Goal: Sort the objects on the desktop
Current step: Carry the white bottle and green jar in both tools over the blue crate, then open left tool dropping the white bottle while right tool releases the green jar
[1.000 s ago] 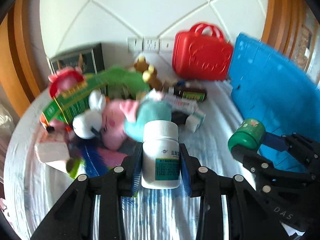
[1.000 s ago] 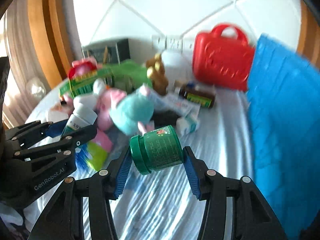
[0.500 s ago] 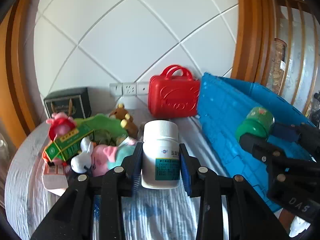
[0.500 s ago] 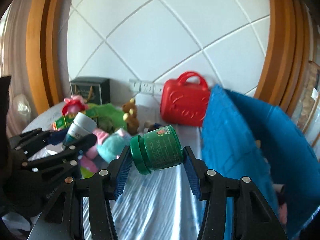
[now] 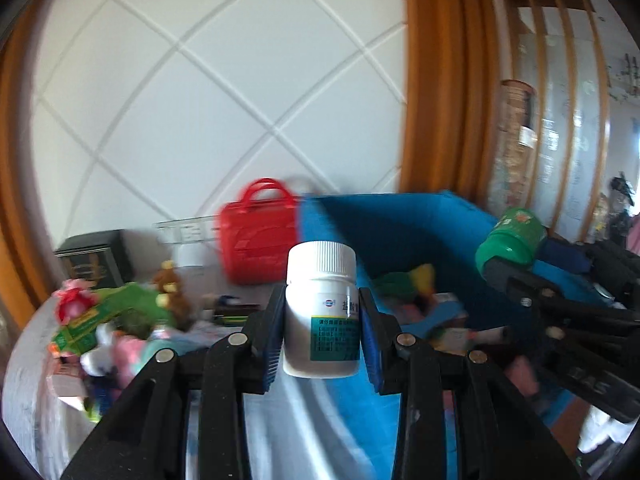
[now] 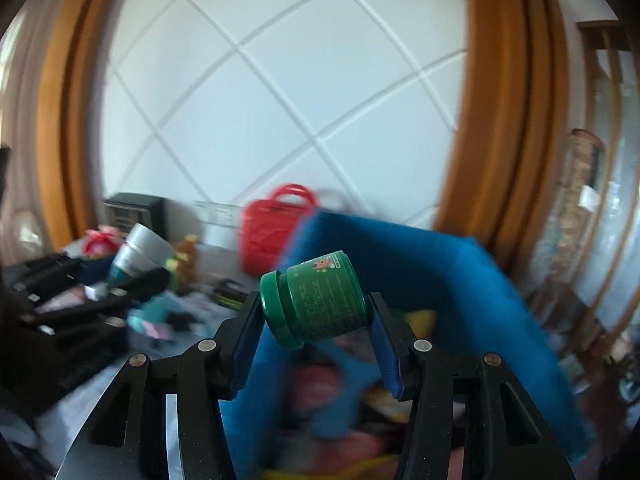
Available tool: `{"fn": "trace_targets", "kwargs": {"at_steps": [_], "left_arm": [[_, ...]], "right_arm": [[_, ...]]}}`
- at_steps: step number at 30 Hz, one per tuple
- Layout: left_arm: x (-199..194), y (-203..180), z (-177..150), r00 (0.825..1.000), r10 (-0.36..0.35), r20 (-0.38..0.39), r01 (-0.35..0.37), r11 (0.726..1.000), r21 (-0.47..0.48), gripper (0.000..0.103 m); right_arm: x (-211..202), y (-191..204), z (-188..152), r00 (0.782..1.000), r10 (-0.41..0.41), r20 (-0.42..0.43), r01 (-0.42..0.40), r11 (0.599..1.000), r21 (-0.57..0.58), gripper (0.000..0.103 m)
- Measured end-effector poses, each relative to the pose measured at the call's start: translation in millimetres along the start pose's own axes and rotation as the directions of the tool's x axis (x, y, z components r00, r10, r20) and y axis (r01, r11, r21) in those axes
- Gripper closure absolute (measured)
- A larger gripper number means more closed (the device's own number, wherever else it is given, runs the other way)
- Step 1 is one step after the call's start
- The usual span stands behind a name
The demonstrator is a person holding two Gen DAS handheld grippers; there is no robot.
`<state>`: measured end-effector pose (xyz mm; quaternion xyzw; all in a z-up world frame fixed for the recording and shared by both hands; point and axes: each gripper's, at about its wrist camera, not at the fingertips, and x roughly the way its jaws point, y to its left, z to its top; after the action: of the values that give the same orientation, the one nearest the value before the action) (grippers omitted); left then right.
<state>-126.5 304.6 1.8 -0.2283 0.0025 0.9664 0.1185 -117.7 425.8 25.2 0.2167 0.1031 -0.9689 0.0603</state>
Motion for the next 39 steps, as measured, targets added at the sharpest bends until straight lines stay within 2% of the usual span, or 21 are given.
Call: {"fn": "trace_targets", "kwargs": {"at_steps": [3,5,9,12,14,16,19,23,24,26,29,30,31,33,37,39], "left_arm": [[20,-46,12,0.997,-0.064,-0.045,0.064,0.998,-0.007,0.070],[44,-76,22,0.990,-0.100,-0.101,0.100,0.995,-0.006,0.070],[101,-126,44,0.960,-0.135,-0.244,0.143,0.990,0.016,0.070],[143,-147,52,0.933,-0.103,-0.346,0.120,0.992,0.030,0.070],[171,-157,46,0.904,-0.073,-0.421,0.099,0.994,0.039,0.070],[191,-164,35,0.872,-0.060,-0.486,0.091,0.995,0.041,0.070],[206,-170,21,0.840,-0.056,-0.539,0.087,0.996,0.032,0.070],[218,-171,7,0.817,-0.043,-0.575,0.086,0.995,0.047,0.070],[220,-170,5,0.815,-0.045,-0.578,0.090,0.995,0.049,0.070],[220,-173,2,0.813,-0.044,-0.580,0.094,0.994,0.056,0.070],[220,-173,2,0.814,-0.039,-0.580,0.100,0.992,0.075,0.069],[221,-173,1,0.815,-0.035,-0.579,0.100,0.992,0.082,0.066],[219,-174,1,0.816,-0.030,-0.577,0.100,0.991,0.090,0.063],[218,-175,2,0.821,-0.024,-0.570,0.099,0.990,0.101,0.050],[210,-177,7,0.836,-0.021,-0.549,0.100,0.988,0.115,0.049],[202,-177,11,0.849,-0.032,-0.528,0.107,0.988,0.111,0.049]], "right_arm": [[14,-50,-9,0.997,-0.051,-0.051,0.050,0.999,-0.018,0.052],[29,-75,-11,0.994,-0.053,-0.096,0.051,0.999,-0.018,0.052],[72,-124,-13,0.974,-0.039,-0.221,0.039,0.999,-0.008,0.052],[105,-155,-16,0.949,-0.002,-0.317,0.011,1.000,0.027,0.052],[127,-165,-22,0.923,0.018,-0.384,-0.004,0.999,0.038,0.052],[150,-169,-35,0.885,0.040,-0.463,-0.028,0.999,0.033,0.052],[175,-166,-59,0.821,0.066,-0.567,-0.072,0.997,0.012,0.052],[190,-158,-88,0.751,0.069,-0.657,-0.117,0.993,-0.030,0.052],[192,-159,-91,0.739,0.080,-0.669,-0.125,0.992,-0.021,0.052],[192,-161,-92,0.739,0.071,-0.670,-0.123,0.992,-0.030,0.052],[192,-164,-93,0.724,0.069,-0.686,-0.135,0.990,-0.042,0.052],[192,-164,-92,0.724,0.061,-0.687,-0.134,0.990,-0.053,0.052],[190,-164,-91,0.725,0.053,-0.687,-0.130,0.990,-0.061,0.052],[184,-165,-87,0.731,0.046,-0.681,-0.125,0.990,-0.067,0.052],[177,-166,-79,0.748,0.022,-0.663,-0.107,0.990,-0.089,0.051],[168,-166,-73,0.764,0.013,-0.645,-0.100,0.990,-0.098,0.045]]}}
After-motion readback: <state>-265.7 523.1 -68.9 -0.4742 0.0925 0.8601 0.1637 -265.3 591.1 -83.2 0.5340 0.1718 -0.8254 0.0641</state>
